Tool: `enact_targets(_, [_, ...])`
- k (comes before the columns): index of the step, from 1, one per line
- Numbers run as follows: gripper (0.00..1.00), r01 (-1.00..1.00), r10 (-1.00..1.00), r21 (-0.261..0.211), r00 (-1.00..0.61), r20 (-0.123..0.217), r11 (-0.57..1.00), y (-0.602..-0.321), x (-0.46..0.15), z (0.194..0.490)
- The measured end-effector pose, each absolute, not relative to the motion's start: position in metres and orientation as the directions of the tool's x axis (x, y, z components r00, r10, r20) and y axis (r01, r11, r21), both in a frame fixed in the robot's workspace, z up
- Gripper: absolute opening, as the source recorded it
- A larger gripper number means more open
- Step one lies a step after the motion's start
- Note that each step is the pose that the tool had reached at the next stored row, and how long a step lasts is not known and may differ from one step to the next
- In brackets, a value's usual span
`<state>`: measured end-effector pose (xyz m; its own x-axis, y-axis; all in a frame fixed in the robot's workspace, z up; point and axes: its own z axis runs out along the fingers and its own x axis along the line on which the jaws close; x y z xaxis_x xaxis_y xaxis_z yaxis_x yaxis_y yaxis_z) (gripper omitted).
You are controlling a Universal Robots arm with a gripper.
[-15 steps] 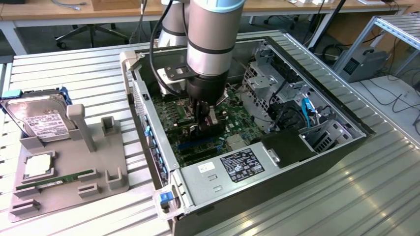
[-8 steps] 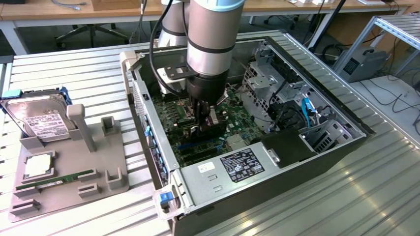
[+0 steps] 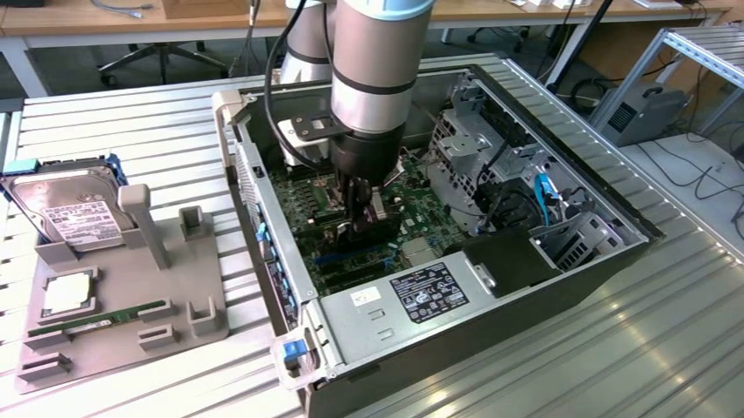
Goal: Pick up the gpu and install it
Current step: 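Insert the gpu into the slot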
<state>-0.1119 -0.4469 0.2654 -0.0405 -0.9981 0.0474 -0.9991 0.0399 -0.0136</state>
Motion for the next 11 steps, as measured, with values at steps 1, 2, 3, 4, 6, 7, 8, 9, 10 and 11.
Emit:
enact_targets(1, [0.27, -0.999, -0.998, -0.014, -0.041, 0.047, 0.040, -0.4466, -0.1119, 0.2653])
enact_targets(2, [0.27, -0.999, -0.998, -0.014, -0.041, 0.047, 0.040, -0.4462, -0.1119, 0.2653])
enact_targets(3, [0.27, -0.999, -0.998, -0.014, -0.041, 0.047, 0.040, -0.4458, -0.1119, 0.2653])
enact_targets(4, [0.27, -0.999, -0.998, -0.014, -0.041, 0.047, 0.040, -0.4453, -0.1119, 0.2653])
enact_targets(6, [0.27, -0.999, -0.998, -0.014, -0.041, 0.047, 0.040, -0.4442, -0.1119, 0.2653])
enact_targets(7, [0.27, -0.999, -0.998, -0.014, -0.041, 0.047, 0.040, -0.4434, -0.1118, 0.2653])
enact_targets(8, [0.27, -0.999, -0.998, -0.014, -0.041, 0.047, 0.040, -0.4427, -0.1118, 0.2653])
enact_targets(9, [0.27, -0.999, -0.998, -0.014, -0.040, 0.047, 0.040, -0.4423, -0.1118, 0.2653])
enact_targets(10, [0.27, -0.999, -0.998, -0.014, -0.040, 0.046, 0.040, -0.4423, -0.1118, 0.2653])
enact_targets(11, [0.27, -0.999, -0.998, -0.014, -0.041, 0.046, 0.040, -0.4423, -0.1118, 0.2653])
